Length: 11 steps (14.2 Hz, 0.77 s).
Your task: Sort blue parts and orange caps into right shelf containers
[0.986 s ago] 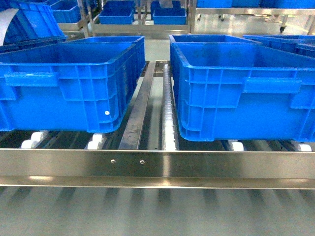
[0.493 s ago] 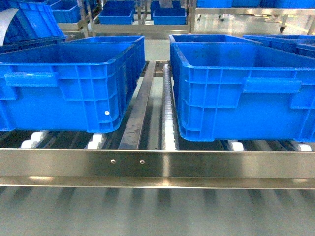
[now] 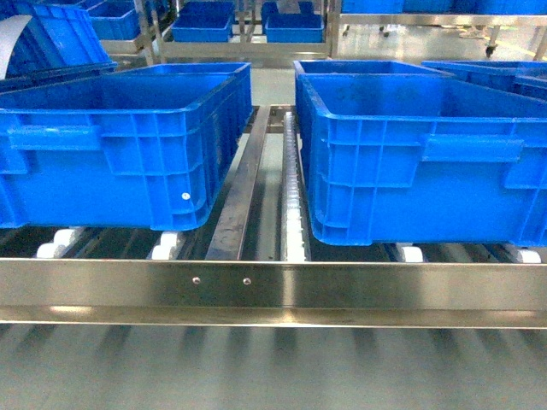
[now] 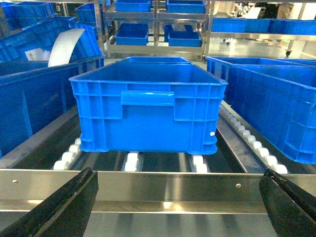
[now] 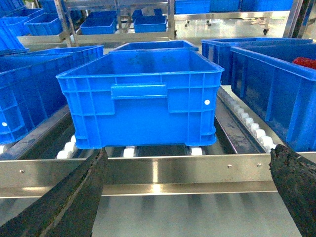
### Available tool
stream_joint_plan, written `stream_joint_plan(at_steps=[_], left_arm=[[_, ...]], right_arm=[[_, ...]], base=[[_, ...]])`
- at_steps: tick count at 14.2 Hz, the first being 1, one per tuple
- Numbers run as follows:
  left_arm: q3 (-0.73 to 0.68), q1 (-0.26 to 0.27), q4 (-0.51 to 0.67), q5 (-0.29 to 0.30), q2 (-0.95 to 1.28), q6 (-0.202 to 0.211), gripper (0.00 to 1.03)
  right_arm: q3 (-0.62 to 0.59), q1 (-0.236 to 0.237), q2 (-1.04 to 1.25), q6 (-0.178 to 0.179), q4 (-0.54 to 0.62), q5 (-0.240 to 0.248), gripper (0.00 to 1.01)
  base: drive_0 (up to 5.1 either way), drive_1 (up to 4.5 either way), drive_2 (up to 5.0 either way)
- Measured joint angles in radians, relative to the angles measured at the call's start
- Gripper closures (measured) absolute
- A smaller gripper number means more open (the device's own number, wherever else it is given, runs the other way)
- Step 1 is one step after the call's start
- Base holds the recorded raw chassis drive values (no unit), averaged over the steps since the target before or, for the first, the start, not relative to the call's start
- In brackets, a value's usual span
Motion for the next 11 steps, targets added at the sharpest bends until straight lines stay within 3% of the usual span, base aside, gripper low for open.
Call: stream_joint_plan(at_steps=[11], left_arm=[[0.0,0.0,0.0,0.0,0.0,0.0,0.05]], right_arm=[[0.0,0.0,0.0,0.0,0.0,0.0,0.03]], base=[[0.0,0.0,0.0]])
